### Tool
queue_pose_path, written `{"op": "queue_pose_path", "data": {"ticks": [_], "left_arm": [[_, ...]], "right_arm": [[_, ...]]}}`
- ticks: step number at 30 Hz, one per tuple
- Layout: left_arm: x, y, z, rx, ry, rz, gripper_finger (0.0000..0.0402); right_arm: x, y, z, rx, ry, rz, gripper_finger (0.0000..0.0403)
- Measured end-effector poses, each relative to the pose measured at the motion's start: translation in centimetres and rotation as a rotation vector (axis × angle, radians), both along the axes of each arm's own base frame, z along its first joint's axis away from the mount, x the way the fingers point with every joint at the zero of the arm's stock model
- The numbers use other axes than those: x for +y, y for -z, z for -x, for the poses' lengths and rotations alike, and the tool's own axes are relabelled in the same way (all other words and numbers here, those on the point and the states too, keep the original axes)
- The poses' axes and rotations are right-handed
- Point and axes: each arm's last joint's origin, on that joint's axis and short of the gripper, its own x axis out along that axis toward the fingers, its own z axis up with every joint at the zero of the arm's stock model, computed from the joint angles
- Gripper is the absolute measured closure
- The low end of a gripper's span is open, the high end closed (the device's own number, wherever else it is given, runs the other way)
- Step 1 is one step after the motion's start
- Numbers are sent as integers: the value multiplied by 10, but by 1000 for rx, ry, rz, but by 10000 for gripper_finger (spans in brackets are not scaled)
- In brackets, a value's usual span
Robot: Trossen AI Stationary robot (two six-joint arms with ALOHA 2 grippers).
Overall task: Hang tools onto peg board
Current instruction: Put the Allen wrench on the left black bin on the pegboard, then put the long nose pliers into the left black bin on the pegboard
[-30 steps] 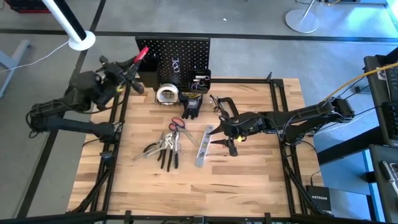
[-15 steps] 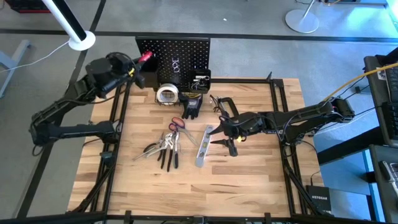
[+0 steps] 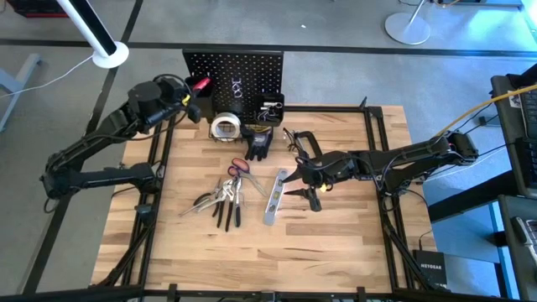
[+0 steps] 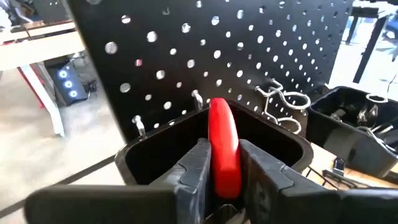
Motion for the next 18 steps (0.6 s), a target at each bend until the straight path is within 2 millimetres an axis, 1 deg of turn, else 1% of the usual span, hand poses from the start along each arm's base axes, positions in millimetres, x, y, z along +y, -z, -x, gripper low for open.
{"op": "queue_pose_path", "data": {"ticks": [5, 9, 13, 16, 18], "left_arm": [[0, 0, 2, -27, -20, 17, 307], [-1, -5, 3, -23, -24, 10, 273], [-7, -25, 7, -73, 4, -28, 236], [-15, -43, 10, -130, 86, -54, 219], [-22, -51, 10, -148, 162, -54, 213]], "right_arm": [[0, 0, 0, -1, -4, -2, 233], [0, 0, 0, -1, -4, -2, 233], [0, 0, 0, -1, -4, -2, 233], [0, 0, 0, 0, -4, -1, 233], [0, 0, 0, 0, -4, -1, 233]]}}
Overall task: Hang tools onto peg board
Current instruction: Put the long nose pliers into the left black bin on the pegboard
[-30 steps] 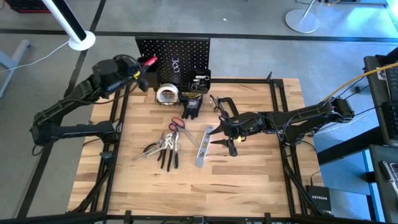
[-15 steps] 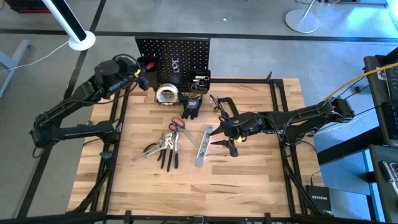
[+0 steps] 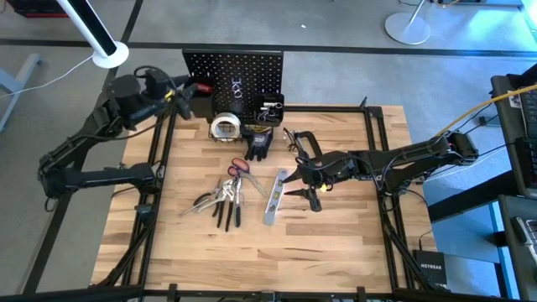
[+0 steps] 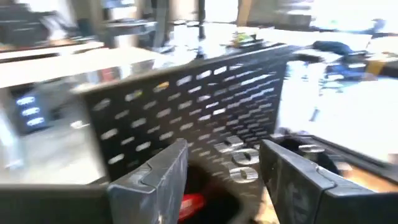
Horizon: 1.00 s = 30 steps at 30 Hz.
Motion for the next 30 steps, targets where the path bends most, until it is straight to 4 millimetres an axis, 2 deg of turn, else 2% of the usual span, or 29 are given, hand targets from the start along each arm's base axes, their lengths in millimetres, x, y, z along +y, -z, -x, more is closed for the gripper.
{"op": "queue_pose_path", "data": {"ticks": [6, 15, 30], "left_arm": [[-22, 3, -11, 73, 233, 24, 210], [-58, 29, -39, 257, 475, 186, 210], [-113, 90, -111, 508, 470, 514, 210]], "right_arm": [[0, 0, 0, 0, 0, 0, 233], [0, 0, 0, -1, 1, 0, 233], [0, 0, 0, 6, 1, 0, 233]]}}
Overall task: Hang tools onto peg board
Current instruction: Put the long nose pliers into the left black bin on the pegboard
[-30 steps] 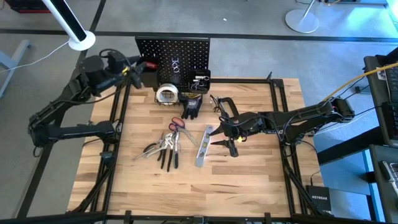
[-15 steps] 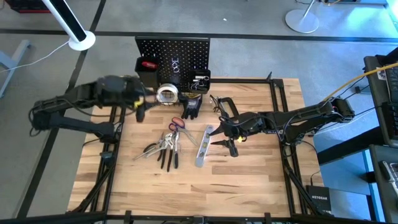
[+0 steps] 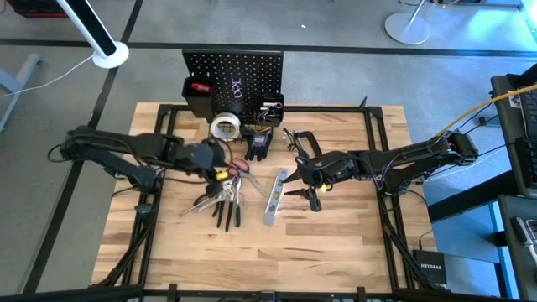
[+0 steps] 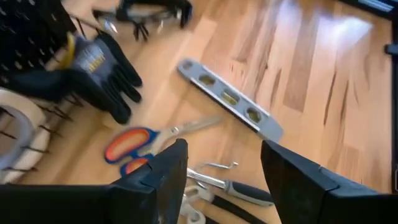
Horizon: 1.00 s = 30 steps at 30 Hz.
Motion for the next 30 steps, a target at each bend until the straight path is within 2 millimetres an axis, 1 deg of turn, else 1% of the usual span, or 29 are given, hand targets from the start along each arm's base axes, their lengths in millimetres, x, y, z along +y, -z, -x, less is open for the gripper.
{"op": "queue_pose_path", "data": {"ticks": [4, 9, 13, 17, 20, 24, 30], "left_arm": [[-12, 20, -18, 81, -3, 13, 210], [-23, 52, -42, 198, 4, -66, 210], [-24, 78, -60, 287, 24, -107, 210], [-19, 101, -76, 342, 23, -127, 210], [-16, 113, -85, 354, 39, -146, 210], [-12, 123, -94, 363, 78, -180, 210], [-8, 129, -94, 415, 94, -197, 210]], "right_arm": [[0, 0, 0, 0, 0, 0, 233], [0, 0, 0, 0, 1, -1, 233], [0, 0, 0, 0, 1, -1, 233], [0, 0, 0, 2, 1, -1, 233], [0, 3, -2, 14, 1, 1, 233], [1, 10, -6, 38, 1, 5, 233], [1, 13, -8, 52, 1, 8, 233]]}}
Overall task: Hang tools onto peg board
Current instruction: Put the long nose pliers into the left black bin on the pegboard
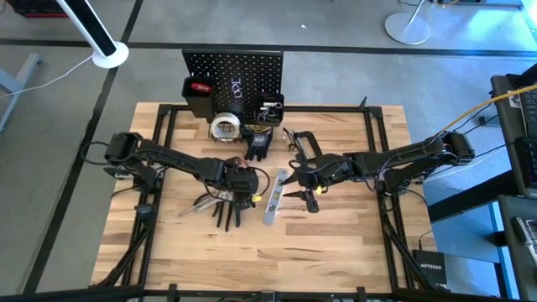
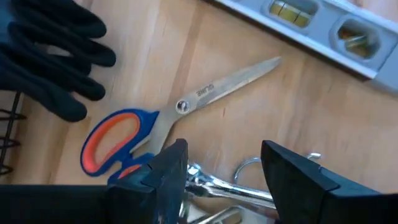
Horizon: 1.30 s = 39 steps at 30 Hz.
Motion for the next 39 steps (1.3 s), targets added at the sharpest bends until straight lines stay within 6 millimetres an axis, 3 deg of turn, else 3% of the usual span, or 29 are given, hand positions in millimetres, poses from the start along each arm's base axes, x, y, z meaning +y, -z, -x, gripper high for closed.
{"op": "queue_pose_path", "data": {"ticks": [7, 16, 22, 26, 31, 39], "left_arm": [[-8, 3, 13, 95, -82, 29, 210], [-40, 6, 42, 311, -108, 96, 210], [-54, 4, 56, 382, -86, 42, 210], [-50, 0, 75, 359, -107, 28, 210], [-34, -1, 113, 237, -226, 62, 210], [-21, 31, 150, -17, -353, 218, 210]], "right_arm": [[0, 2, 1, 17, -1, 3, 233], [0, 2, 1, 22, 0, 4, 233], [0, 2, 1, 21, 0, 4, 233], [0, 2, 1, 22, 0, 4, 233], [0, 2, 1, 22, 0, 4, 233], [0, 1, 0, 8, 0, 2, 233]]}}
